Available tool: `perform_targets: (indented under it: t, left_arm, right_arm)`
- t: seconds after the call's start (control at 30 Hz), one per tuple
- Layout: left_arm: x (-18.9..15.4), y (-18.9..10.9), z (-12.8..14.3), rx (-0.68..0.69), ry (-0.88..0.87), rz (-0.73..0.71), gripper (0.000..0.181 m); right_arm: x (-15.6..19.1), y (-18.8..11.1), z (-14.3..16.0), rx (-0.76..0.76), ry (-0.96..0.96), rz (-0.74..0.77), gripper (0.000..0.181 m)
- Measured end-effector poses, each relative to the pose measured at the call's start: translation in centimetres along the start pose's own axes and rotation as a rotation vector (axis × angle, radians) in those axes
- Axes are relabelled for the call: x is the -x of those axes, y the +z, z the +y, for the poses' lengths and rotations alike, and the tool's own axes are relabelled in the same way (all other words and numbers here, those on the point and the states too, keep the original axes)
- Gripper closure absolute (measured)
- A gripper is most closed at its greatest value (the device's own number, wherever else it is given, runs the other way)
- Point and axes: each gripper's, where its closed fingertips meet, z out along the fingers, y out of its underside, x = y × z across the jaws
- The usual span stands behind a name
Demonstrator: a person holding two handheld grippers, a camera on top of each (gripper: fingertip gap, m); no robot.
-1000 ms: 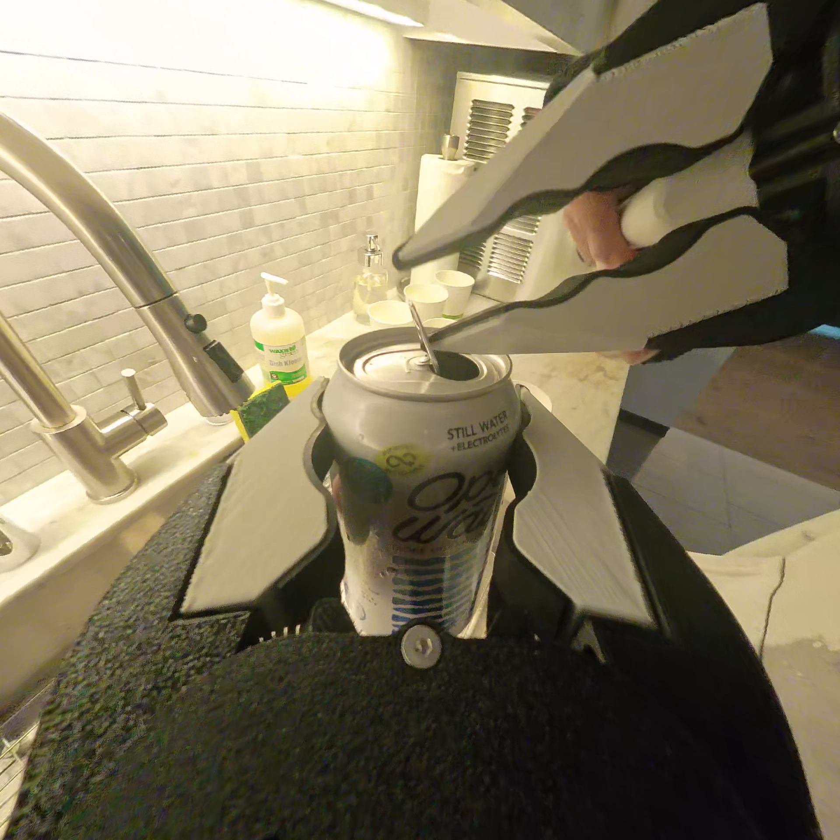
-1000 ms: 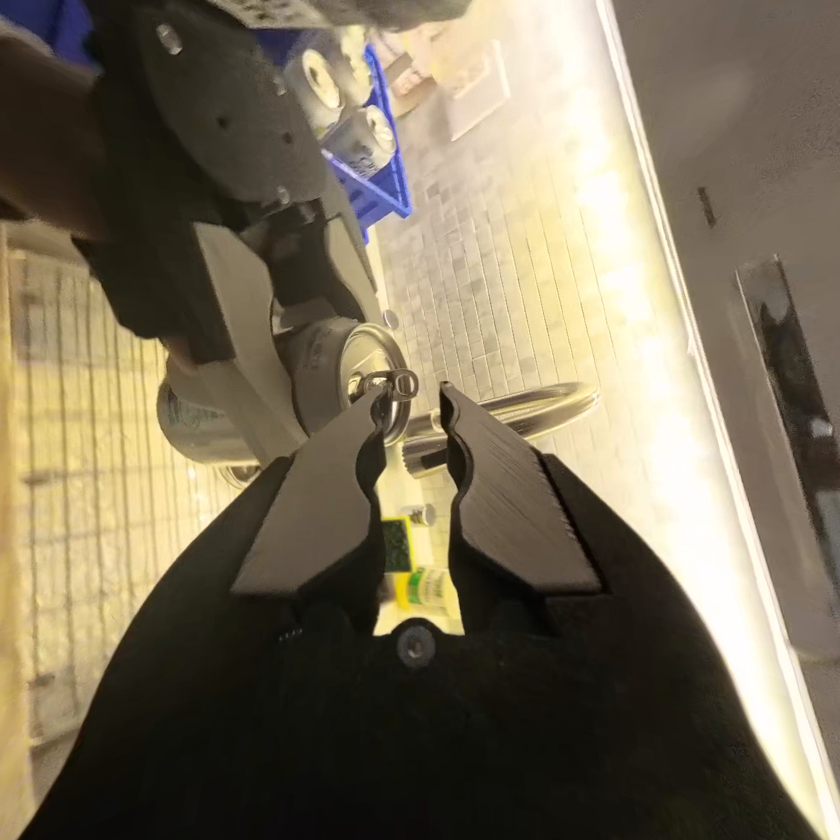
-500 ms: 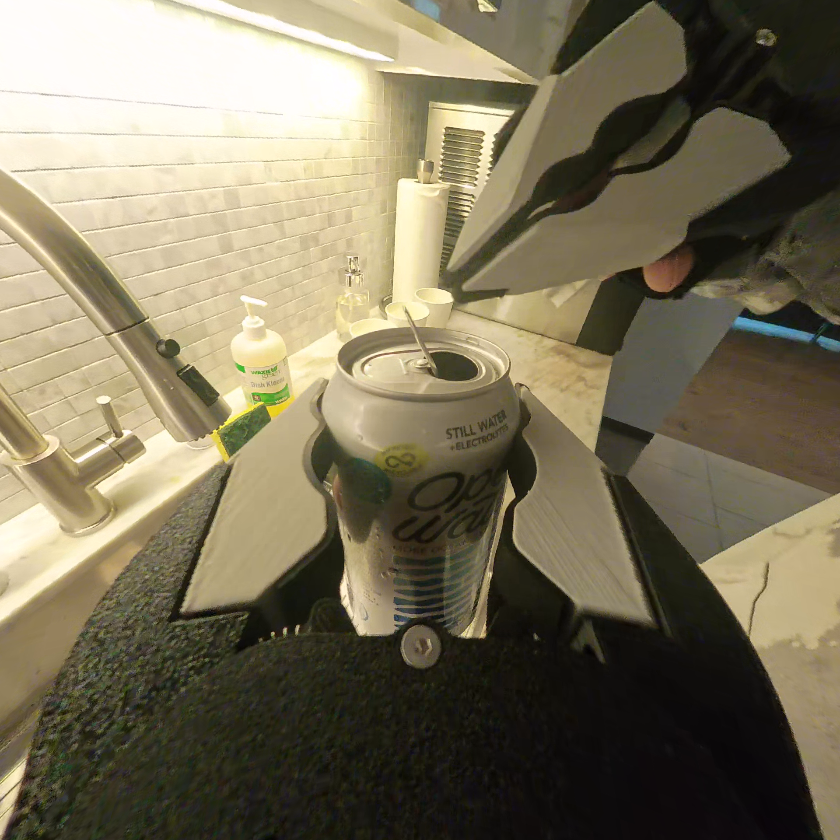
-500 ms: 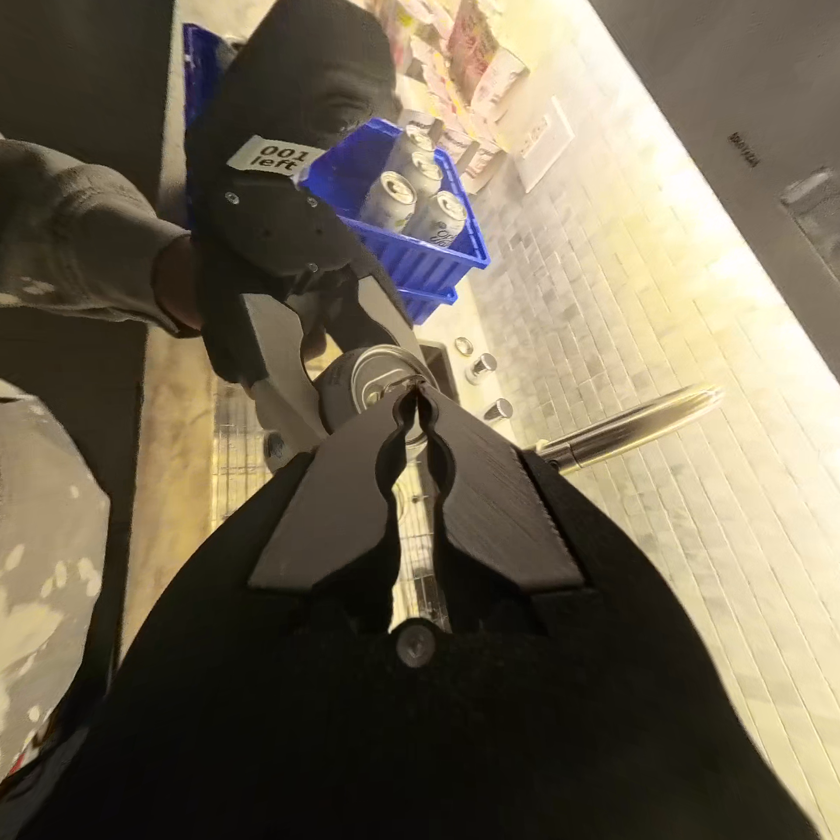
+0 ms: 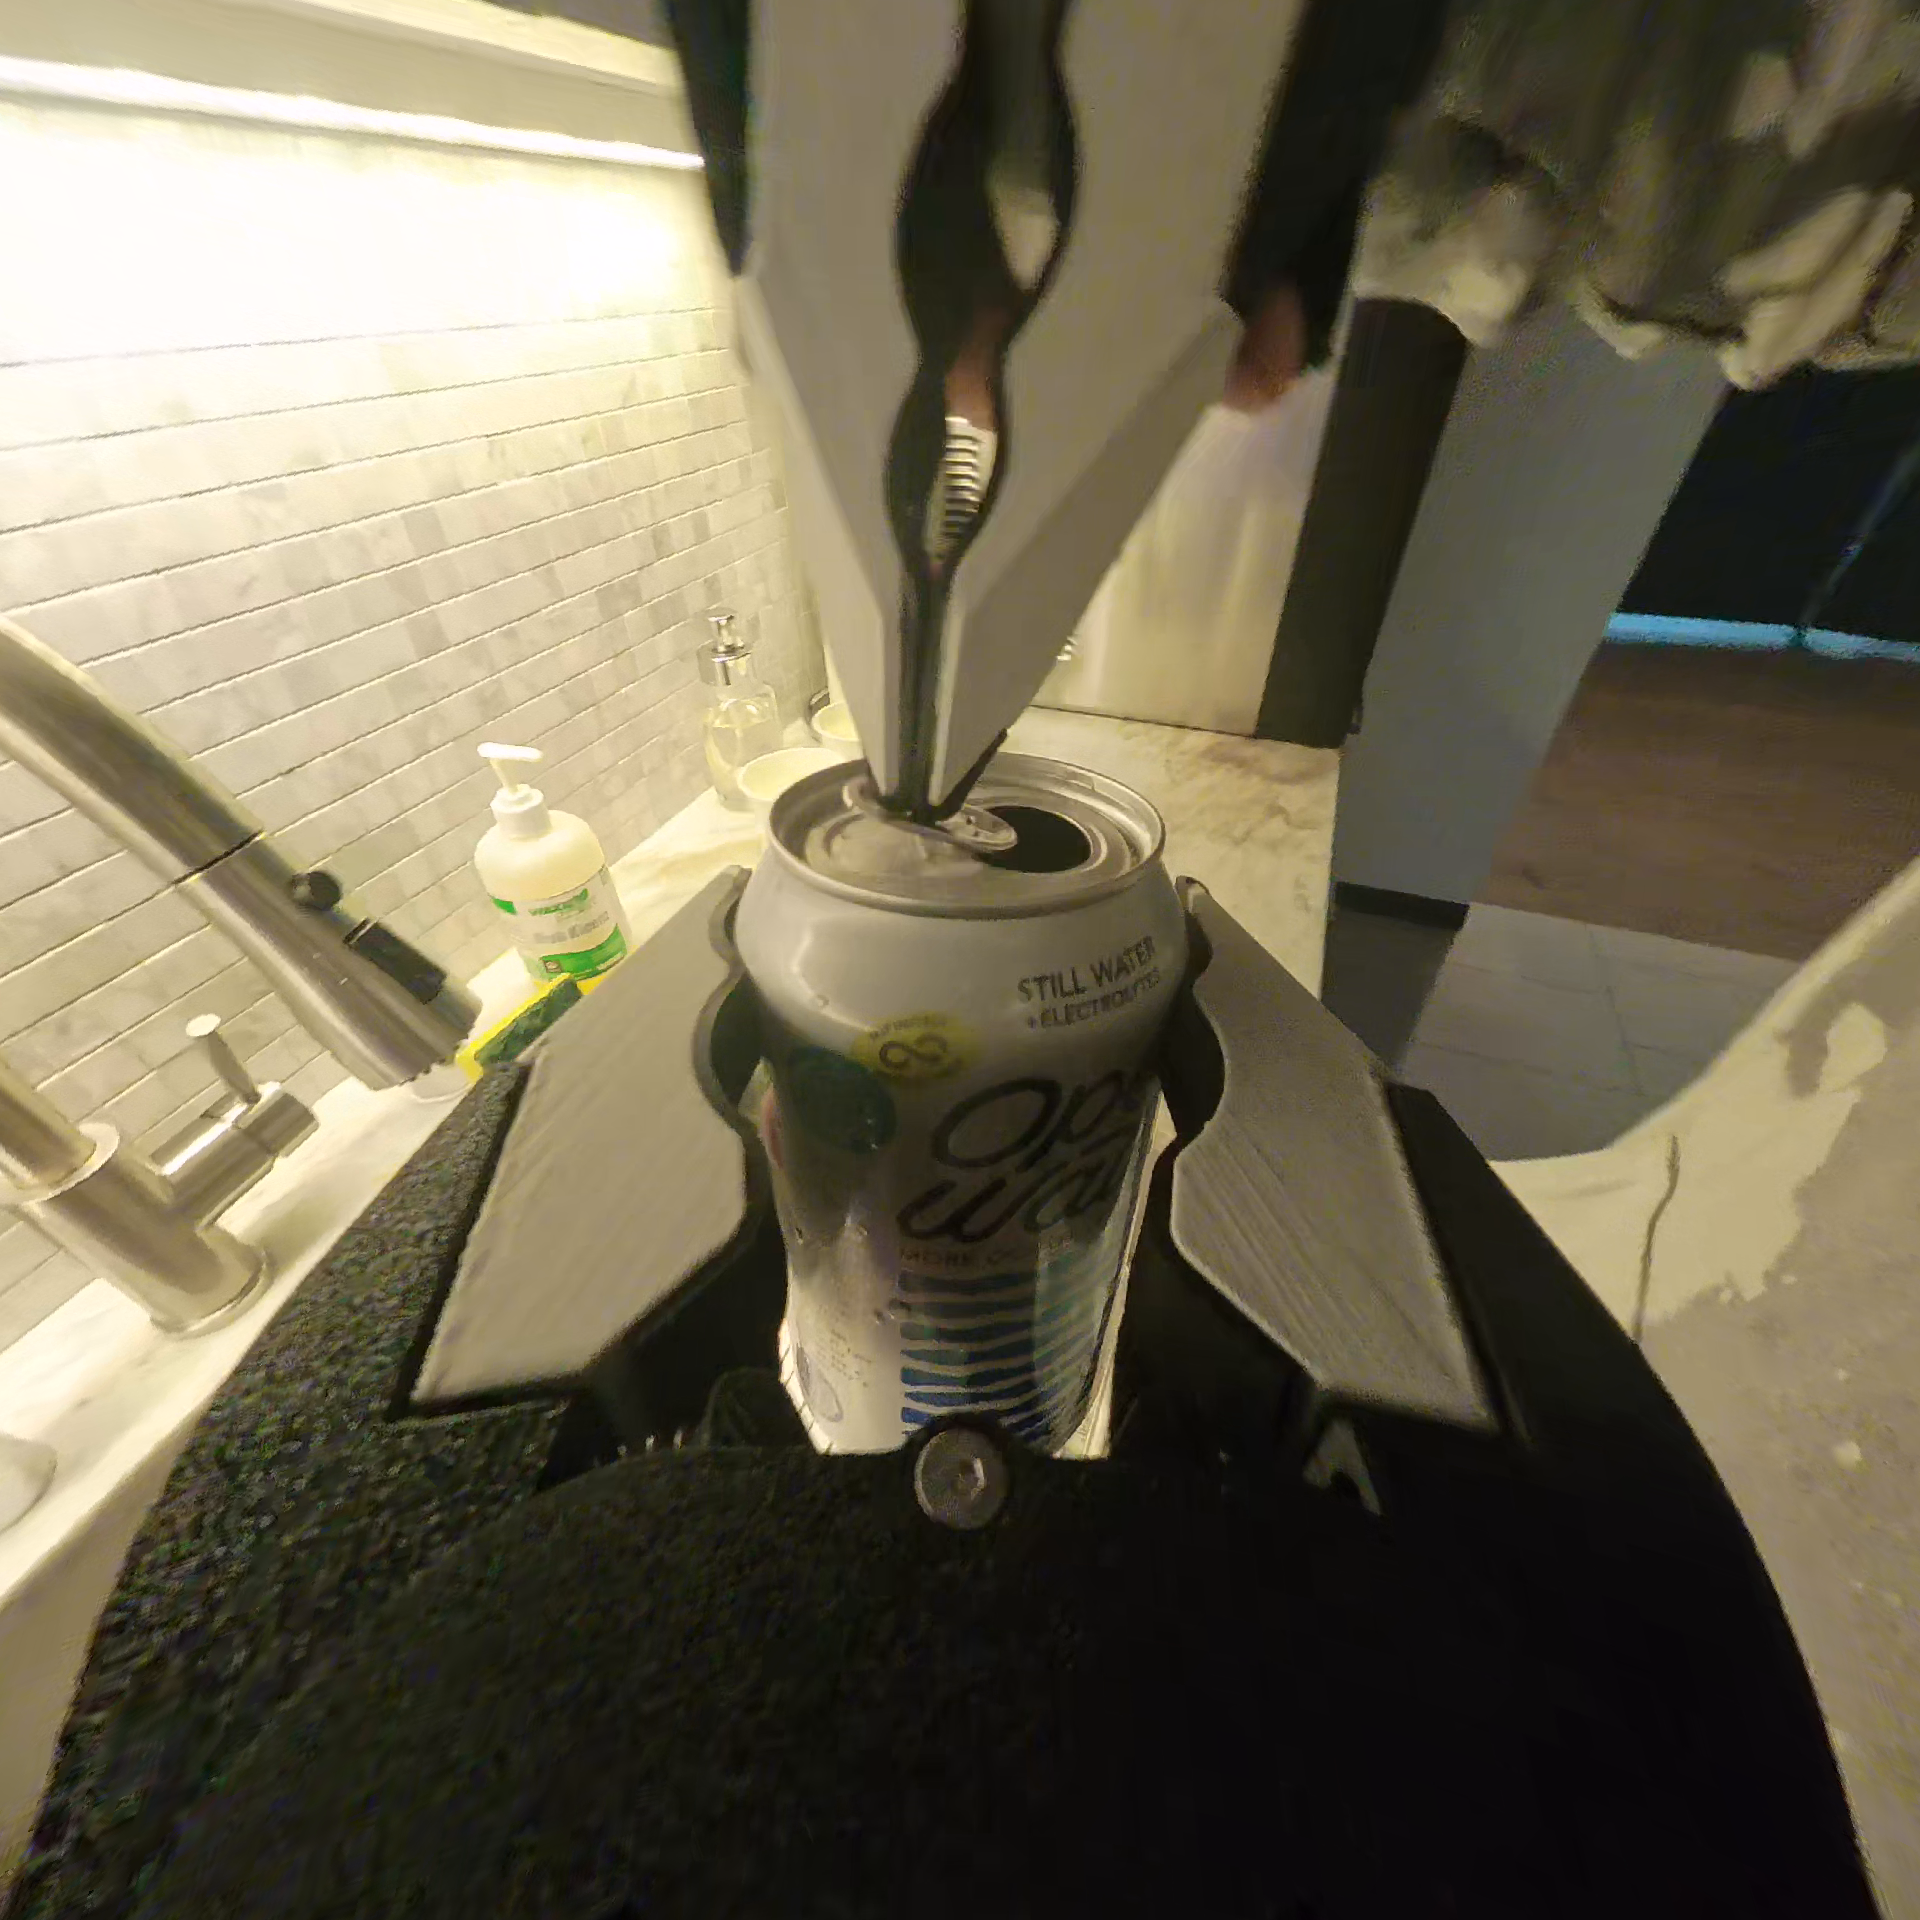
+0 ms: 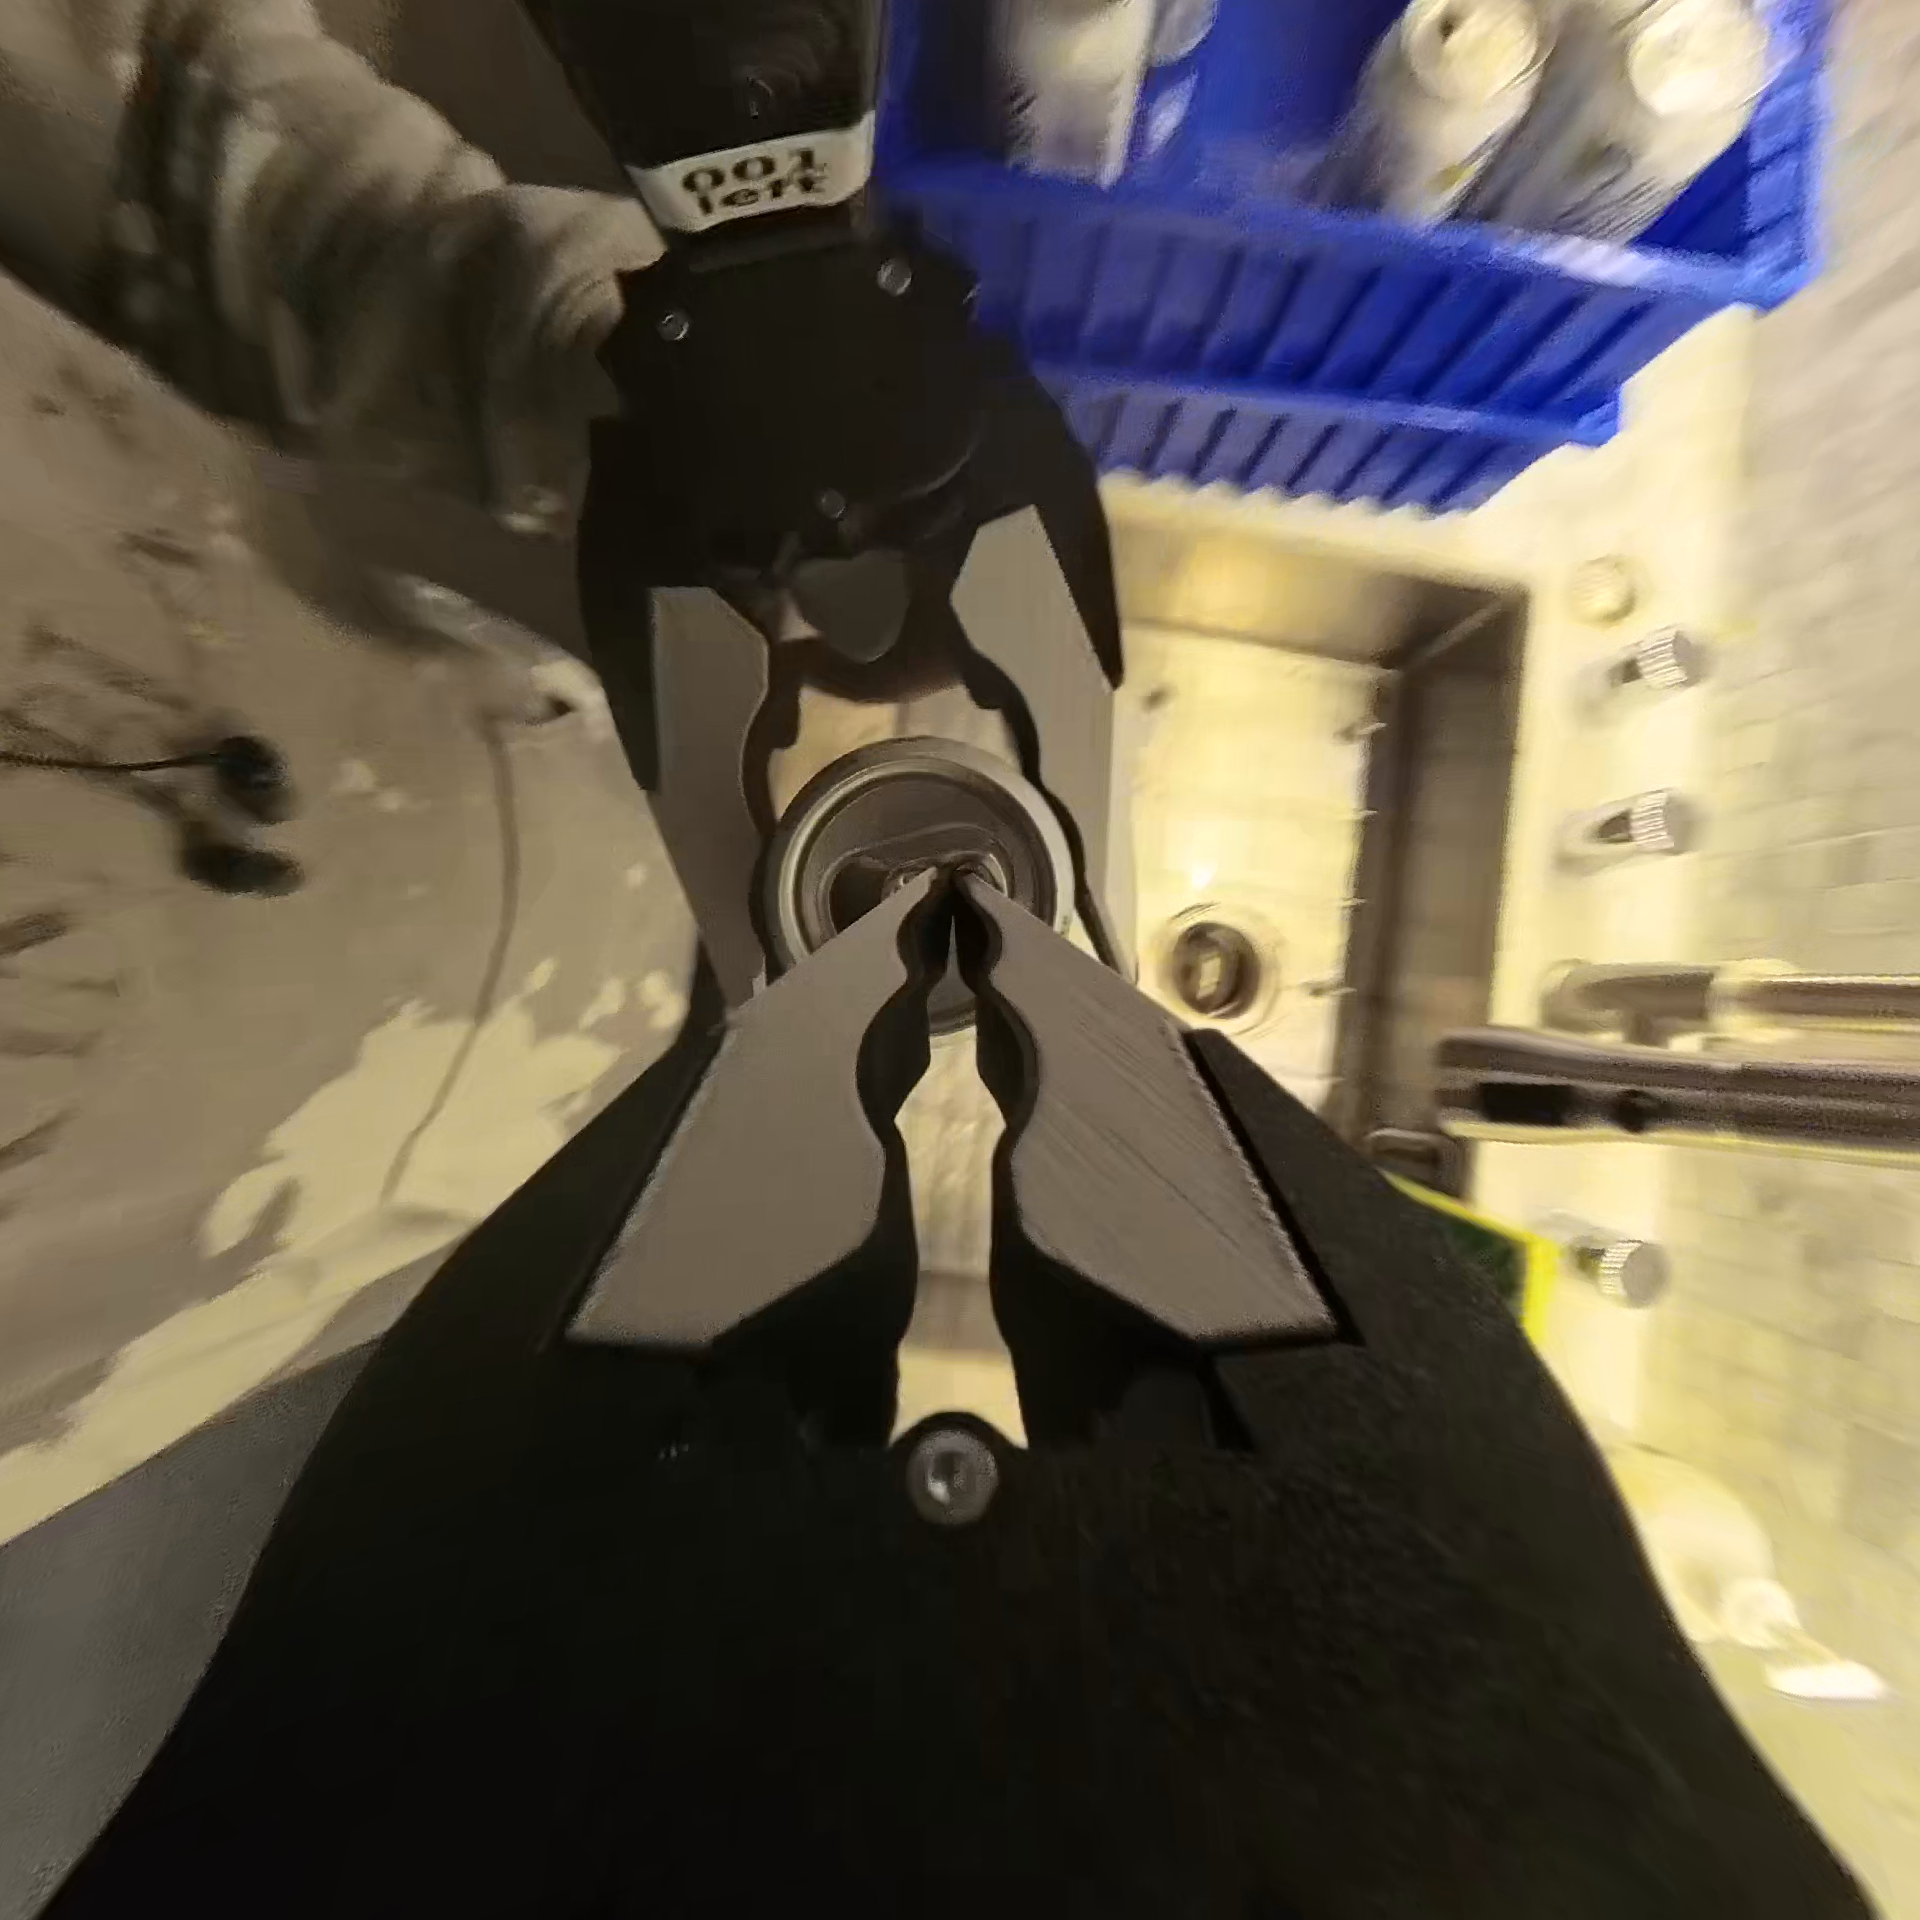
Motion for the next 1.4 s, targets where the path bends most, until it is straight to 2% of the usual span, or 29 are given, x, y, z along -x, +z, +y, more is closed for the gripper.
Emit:
perform_targets:
  t: [0.17,0.23,0.3,0.4,0.47,0.53,0.6,0.63,0.77,0.83,0.9,1.0,1.07,1.2,1.4]
  left_arm:
    - [-2.5,0.5,0.2,0.014,0.033,0.094,0.105]
    - [-3.2,0.9,0.8,0.023,0.029,0.114,0.104]
    - [-3.4,1.0,0.9,0.008,0.000,0.125,0.104]
    - [-3.3,0.8,0.0,-0.037,-0.030,0.136,0.104]
    - [-3.2,0.6,-0.8,-0.061,-0.040,0.151,0.103]
    - [-3.4,0.4,-1.5,-0.083,-0.055,0.187,0.104]
    - [-3.9,0.1,-2.4,-0.112,-0.071,0.245,0.104]
    - [-4.4,-0.1,-2.8,-0.122,-0.077,0.289,0.104]
    - [-6.9,-1.2,-5.0,-0.171,-0.095,0.504,0.104]
    - [-8.2,-1.7,-6.2,-0.190,-0.098,0.610,0.104]
    - [-9.5,-2.2,-7.2,-0.197,-0.096,0.719,0.104]
    - [-11.0,-2.6,-8.7,-0.196,-0.092,0.866,0.103]
    - [-11.8,-2.7,-9.2,-0.179,-0.077,0.940,0.103]
    - [-12.3,-2.3,-9.7,-0.149,-0.043,1.001,0.104]
    - [-12.8,-2.9,-10.8,-0.194,-0.049,1.080,0.103]
  right_arm:
    - [2.1,-0.1,1.2,0.201,0.083,-0.286,0.181]
    - [2.7,0.0,1.9,0.259,0.058,-0.325,0.181]
    - [2.7,-0.1,2.0,0.242,0.013,-0.294,0.181]
    - [2.0,-1.3,0.5,0.056,-0.014,-0.199,0.181]
    - [1.7,-3.2,-0.8,-0.145,0.003,-0.148,0.168]
    - [1.8,-5.0,-0.6,-0.306,0.033,-0.118,0.151]
    - [2.4,-6.3,0.7,-0.449,0.099,-0.127,0.137]
    - [2.8,-6.4,1.9,-0.499,0.138,-0.147,0.124]
    - [5.3,-4.6,6.4,-0.637,0.283,-0.281,0.092]
    - [6.9,-3.2,7.1,-0.702,0.309,-0.368,0.090]
    - [8.4,-2.2,6.6,-0.763,0.301,-0.450,0.089]
    - [9.6,-1.3,4.8,-0.825,0.246,-0.518,0.088]
    - [10.0,-1.7,3.2,-0.872,0.189,-0.557,0.089]
    - [10.7,-3.3,0.6,-0.931,0.080,-0.611,0.093]
    - [11.5,-3.7,-0.7,-0.940,0.009,-0.661,0.096]
